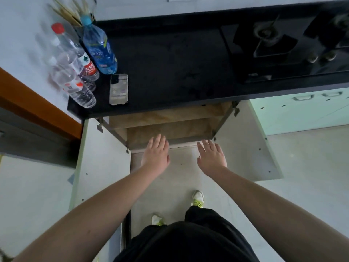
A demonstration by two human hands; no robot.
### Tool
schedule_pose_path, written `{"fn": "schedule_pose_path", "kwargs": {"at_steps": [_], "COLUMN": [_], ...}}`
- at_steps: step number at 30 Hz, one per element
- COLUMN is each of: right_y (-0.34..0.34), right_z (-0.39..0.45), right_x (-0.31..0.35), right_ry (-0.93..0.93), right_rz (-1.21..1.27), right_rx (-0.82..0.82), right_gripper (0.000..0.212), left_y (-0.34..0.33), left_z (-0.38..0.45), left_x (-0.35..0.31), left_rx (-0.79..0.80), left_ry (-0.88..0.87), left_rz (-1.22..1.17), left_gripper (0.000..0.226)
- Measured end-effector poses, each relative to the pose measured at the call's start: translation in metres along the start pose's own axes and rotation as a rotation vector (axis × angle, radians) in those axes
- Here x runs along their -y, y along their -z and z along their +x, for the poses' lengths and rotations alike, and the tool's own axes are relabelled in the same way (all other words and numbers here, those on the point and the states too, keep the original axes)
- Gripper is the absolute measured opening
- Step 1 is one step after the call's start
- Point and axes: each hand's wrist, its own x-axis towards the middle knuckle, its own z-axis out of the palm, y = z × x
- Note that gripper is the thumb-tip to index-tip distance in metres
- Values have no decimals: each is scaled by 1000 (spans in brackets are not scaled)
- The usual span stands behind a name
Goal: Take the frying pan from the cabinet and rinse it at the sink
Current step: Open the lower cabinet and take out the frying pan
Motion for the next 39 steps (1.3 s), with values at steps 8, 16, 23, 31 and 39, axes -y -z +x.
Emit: {"fn": "schedule_pose_path", "kwargs": {"at_steps": [8,16,23,31,39], "right_y": [6,4,-27,-72,-116], "right_z": [46,92,141,195,271], "right_x": [-43,-56,-46,-47,-64], "right_ry": [10,-22,-133,-201,-217], "right_rz": [15,72,168,253,249], "right_rx": [4,-65,-139,-280,-475], "right_gripper": [62,66,72,71,68], "left_y": [20,8,-28,-71,-125], "left_z": [48,88,128,188,270], "left_x": [-23,-27,-15,-13,-18], "left_rx": [87,51,-20,-152,-327], "left_ry": [86,126,70,60,83], "left_rz": [-76,-141,-149,-177,-207], "left_gripper": [63,65,66,65,66]}}
